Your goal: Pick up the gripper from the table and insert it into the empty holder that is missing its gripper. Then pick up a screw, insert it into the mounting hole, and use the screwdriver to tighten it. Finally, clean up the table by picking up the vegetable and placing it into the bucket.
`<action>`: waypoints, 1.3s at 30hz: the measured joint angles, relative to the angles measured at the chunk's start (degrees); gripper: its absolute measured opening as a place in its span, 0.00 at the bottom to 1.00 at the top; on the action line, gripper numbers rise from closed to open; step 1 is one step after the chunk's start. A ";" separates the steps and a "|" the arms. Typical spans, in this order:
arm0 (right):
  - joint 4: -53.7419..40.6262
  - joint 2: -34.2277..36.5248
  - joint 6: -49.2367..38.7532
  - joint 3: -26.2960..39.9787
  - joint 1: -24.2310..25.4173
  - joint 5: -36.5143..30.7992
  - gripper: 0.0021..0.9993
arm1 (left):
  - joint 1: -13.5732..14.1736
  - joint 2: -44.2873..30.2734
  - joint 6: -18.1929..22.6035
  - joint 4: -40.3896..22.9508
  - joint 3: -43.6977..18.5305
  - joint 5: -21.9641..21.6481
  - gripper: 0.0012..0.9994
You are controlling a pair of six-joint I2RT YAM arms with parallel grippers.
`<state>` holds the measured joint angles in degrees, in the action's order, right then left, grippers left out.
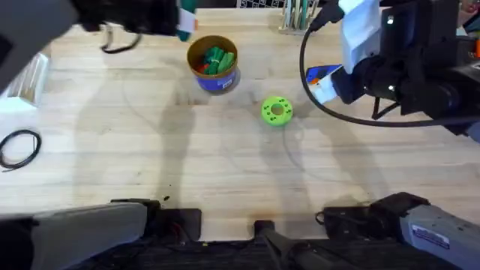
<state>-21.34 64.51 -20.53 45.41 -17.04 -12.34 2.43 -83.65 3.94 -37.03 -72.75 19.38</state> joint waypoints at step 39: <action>-6.89 -18.07 12.04 5.35 0.00 0.00 0.97 | 8.24 8.91 6.10 -24.06 -12.19 -14.74 0.99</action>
<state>-28.23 46.44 -8.50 50.76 -17.04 -12.34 10.68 -74.74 10.04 -61.09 -84.94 4.64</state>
